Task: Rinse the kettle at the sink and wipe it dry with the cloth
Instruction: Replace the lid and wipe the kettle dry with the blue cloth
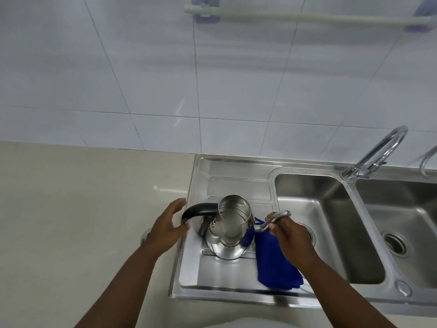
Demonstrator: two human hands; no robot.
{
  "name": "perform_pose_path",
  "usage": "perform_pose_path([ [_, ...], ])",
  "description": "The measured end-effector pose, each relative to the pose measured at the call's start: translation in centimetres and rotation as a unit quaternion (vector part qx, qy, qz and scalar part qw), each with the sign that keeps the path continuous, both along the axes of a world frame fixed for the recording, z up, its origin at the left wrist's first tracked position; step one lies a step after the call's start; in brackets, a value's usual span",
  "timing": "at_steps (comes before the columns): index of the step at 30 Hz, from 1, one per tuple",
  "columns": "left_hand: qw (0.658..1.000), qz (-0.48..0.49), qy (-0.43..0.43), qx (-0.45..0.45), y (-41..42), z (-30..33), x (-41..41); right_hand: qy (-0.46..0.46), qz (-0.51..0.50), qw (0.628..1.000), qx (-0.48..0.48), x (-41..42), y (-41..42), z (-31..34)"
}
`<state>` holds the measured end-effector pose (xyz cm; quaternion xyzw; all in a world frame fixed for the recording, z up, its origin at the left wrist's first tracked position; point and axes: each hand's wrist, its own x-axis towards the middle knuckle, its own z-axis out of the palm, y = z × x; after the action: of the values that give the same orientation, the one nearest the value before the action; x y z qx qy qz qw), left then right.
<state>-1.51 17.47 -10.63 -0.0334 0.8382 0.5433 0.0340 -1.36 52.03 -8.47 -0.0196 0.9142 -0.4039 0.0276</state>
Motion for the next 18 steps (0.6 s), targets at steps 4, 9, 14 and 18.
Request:
perform_pose_path([
  [4,0.991,0.080,-0.008,-0.108,-3.9,-2.1,2.1,0.011,0.005,1.000,0.008,0.0,0.1,-0.1],
  [9,0.991,0.093,-0.026,-0.096,-6.5,-4.1,4.0,0.029,0.006,1.000,0.009,0.0,0.0,0.0],
  [14,0.984,0.170,-0.033,-0.049,-6.6,-3.8,4.3,0.027,0.012,0.999,-0.013,0.1,-0.1,-0.1],
  [18,0.983,0.180,0.019,-0.040,-5.4,-0.3,3.1,0.025,0.010,0.999,-0.021,0.0,-0.1,-0.5],
])
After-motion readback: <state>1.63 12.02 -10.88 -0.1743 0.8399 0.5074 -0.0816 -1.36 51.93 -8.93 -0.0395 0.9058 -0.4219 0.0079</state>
